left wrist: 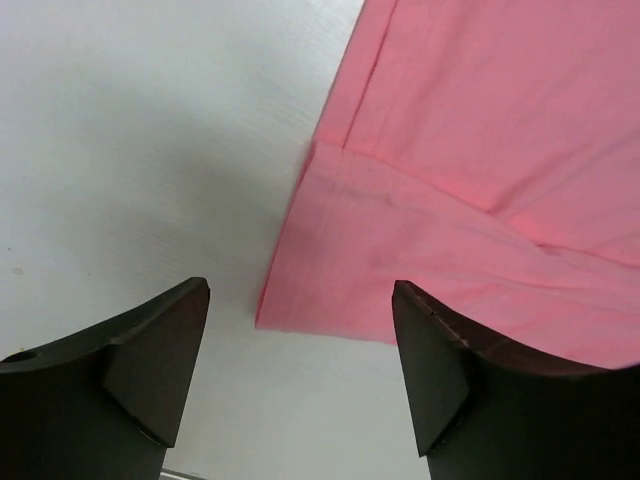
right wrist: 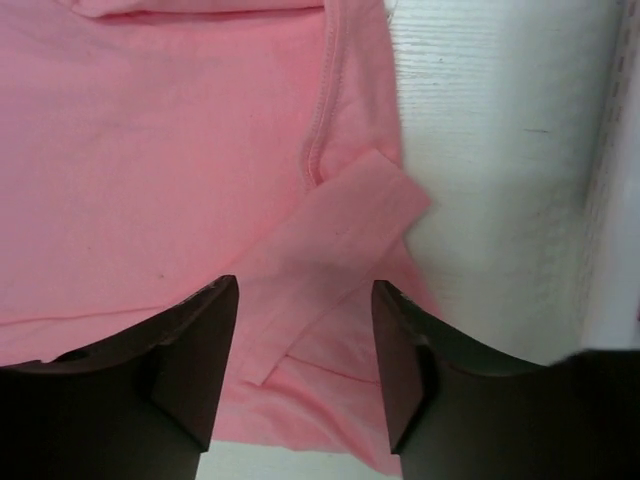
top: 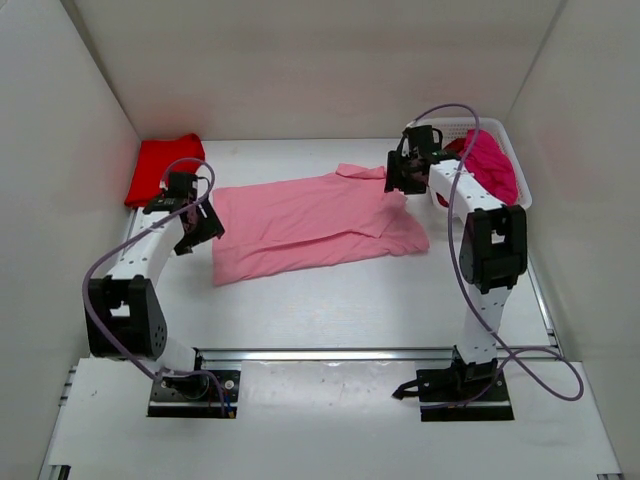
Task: Fold and stack the t-shirts
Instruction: Fold the flattened tshirt in 1/3 of the way
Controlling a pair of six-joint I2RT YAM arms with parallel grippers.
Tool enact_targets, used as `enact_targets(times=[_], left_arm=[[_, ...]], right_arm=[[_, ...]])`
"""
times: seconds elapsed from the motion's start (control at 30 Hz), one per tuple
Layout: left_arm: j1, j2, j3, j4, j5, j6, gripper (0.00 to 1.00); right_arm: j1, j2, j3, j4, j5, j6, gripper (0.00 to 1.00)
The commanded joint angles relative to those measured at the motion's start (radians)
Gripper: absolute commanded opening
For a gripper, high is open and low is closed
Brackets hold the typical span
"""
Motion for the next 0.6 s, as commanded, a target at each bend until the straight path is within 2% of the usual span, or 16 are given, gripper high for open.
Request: enact_targets(times=[0.0,0.07,0.1,0.13,0.17,0.2,0.23,0.27,0.33,0.4,0.47,0.5,0.53,0.57], left_arm=[[-0.041,-0.122,0.064,-0.029,-0.043,0.016,0.86],[-0.051,-0.15,0.03,-0.033,0.003,0.015,0.85],[-0.049,-0.176,-0.019,-0.034,0.055,0.007,0.77],[-0.043,-0.201,-0.083,-0.023,0.142,-0.023,0.7],[-0.032,-0.233,-0.123,0.004,0.217,-0.064,0.53],[-0.038,-0.241,-0.201,0.019,0.247,-0.094,0.43],[-0.028,-0.268,-0.272,0.058,0.319,-0.146,0.41],[-0.018,-0.271,-0.304,0.11,0.374,-0.17,0.42],[0.009,-0.284,-0.375,0.142,0.364,-0.235,0.5],[0.008,-0.275,-0.365,0.148,0.347,-0.249,0.55],[0.002,-0.262,-0.341,0.148,0.313,-0.264,0.57],[0.008,-0.259,-0.341,0.158,0.31,-0.267,0.58],[0.006,-0.238,-0.337,0.162,0.304,-0.272,0.58],[0.008,-0.226,-0.335,0.168,0.295,-0.278,0.58]], right_arm=[[-0.001,-0.151,0.011,-0.014,0.006,-0.024,0.55],[-0.007,-0.224,-0.043,-0.035,0.002,-0.032,0.55],[-0.013,-0.278,-0.087,-0.051,-0.015,-0.03,0.54],[-0.029,-0.341,-0.157,-0.052,-0.027,-0.025,0.44],[-0.047,-0.41,-0.245,-0.052,-0.059,-0.009,0.33],[-0.061,-0.45,-0.293,-0.042,-0.093,-0.013,0.09],[-0.093,-0.525,-0.384,-0.029,-0.142,0.005,0.0],[-0.124,-0.602,-0.437,-0.014,-0.159,0.027,0.0],[-0.15,-0.694,-0.61,0.015,-0.187,0.036,0.0],[-0.176,-0.767,-0.704,0.04,-0.223,0.06,0.02],[-0.228,-0.823,-0.819,0.087,-0.283,0.094,0.23],[-0.242,-0.828,-0.853,0.137,-0.293,0.123,0.27],[-0.265,-0.828,-0.897,0.182,-0.332,0.134,0.39],[-0.283,-0.815,-0.92,0.195,-0.36,0.158,0.44]])
